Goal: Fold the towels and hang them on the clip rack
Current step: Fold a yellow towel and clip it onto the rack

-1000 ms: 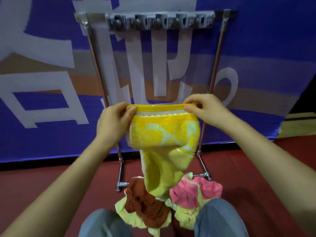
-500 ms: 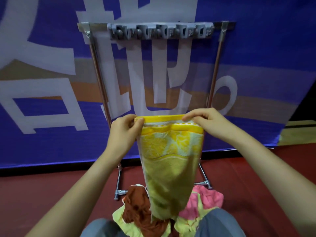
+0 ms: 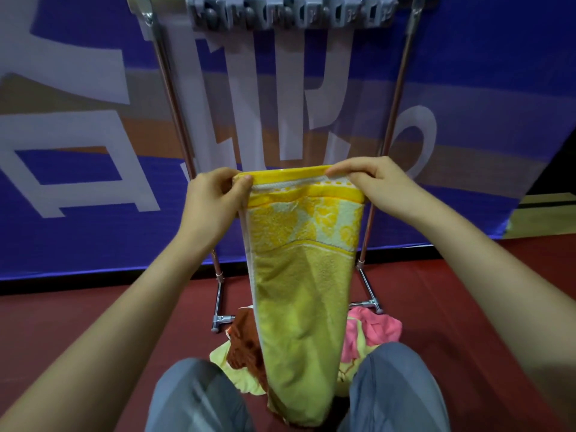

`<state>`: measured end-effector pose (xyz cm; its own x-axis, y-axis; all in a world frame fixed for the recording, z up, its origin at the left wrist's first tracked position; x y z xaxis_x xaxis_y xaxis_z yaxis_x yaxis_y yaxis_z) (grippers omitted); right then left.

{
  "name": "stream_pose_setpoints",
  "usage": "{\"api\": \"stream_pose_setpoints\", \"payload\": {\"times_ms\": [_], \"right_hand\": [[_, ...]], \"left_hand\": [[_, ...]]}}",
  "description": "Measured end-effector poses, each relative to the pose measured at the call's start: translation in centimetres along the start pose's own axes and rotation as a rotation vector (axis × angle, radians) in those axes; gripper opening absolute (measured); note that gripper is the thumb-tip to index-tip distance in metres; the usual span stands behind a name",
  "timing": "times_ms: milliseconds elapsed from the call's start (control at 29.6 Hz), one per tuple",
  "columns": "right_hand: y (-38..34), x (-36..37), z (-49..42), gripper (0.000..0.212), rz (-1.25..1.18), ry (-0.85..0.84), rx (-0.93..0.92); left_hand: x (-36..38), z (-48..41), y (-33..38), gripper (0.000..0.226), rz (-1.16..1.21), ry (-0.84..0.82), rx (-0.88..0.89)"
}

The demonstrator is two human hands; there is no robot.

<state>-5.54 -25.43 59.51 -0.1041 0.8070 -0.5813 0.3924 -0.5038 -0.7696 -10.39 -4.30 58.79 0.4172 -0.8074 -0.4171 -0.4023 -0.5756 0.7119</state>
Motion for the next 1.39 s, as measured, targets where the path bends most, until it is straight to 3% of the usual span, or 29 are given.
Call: {"api": "stream_pose_setpoints", "payload": {"times_ms": [304, 507, 676, 879, 1217, 1386], "right_hand": [[1.5, 2.7, 1.3, 0.036, -0.258, 0.003, 0.310], [2.0, 6.5, 3.2, 0.038, -0.481, -0.149, 0.446], [1.8, 8.2, 4.4, 0.025, -0.573, -0.229, 0.411], [1.4, 8.9, 5.4, 0.030, -0.674, -0.291, 0.371], [1.8, 9.6, 5.6, 0.062, -0.681, -0.329, 0.348], [2.1, 9.6, 5.7, 0.042, -0.625, -0.358, 0.311]], "left_hand": [[1.7, 3.2, -0.7, 0.023, 0.123, 0.111, -0.118], [4.2, 5.4, -0.4, 0.015, 0.122, 0.084, -0.168], [5.6, 6.7, -0.6, 0.016, 0.195, 0.047, -0.185], [5.8, 7.5, -0.9, 0.023, 0.278, 0.024, -0.190], [6.4, 7.8, -0.9, 0.008, 0.268, -0.163, -0.120], [6.3, 7.2, -1.5, 0.017, 0.235, -0.253, -0.091]]}}
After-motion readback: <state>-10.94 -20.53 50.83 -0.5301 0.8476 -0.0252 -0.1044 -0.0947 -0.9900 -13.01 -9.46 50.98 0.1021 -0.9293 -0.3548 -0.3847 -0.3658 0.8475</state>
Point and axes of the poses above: each hand's wrist, its own z-axis away from the middle knuckle, its own x-axis out of the palm, y = z × x, the point moved 8 cm from there along -z, towards the middle knuckle, and after that the axes turned 6 degrees about x, right-handed, at the moved point
